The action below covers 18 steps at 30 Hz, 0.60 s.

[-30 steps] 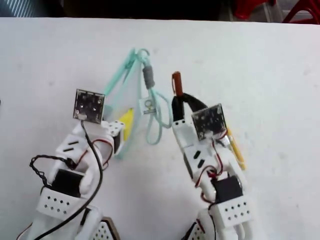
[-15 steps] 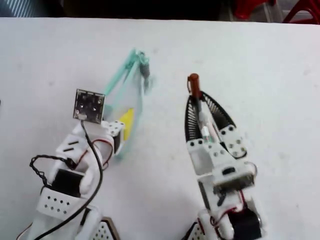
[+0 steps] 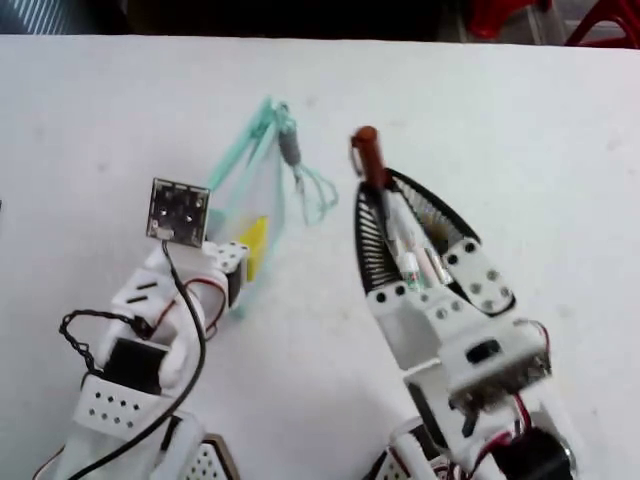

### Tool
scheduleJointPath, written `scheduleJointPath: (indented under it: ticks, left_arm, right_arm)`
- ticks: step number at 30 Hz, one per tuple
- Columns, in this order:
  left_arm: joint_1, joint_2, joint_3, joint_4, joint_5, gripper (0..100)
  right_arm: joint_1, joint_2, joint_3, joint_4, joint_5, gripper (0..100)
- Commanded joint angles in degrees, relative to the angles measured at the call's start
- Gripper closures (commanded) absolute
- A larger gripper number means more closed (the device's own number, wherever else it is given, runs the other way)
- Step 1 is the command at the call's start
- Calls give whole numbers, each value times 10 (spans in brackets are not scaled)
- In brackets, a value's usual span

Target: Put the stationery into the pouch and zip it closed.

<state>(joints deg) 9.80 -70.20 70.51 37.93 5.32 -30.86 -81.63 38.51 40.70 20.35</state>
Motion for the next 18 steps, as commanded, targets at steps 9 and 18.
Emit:
scheduleJointPath:
  ticks: [9, 18]
  left_arm:
    - [1, 1, -1, -15, 14, 800]
    - [2, 1, -3, -15, 18, 800]
  right_arm:
    - [47, 102, -13, -20, 9, 983]
    - [119, 189, -24, -85, -124, 983]
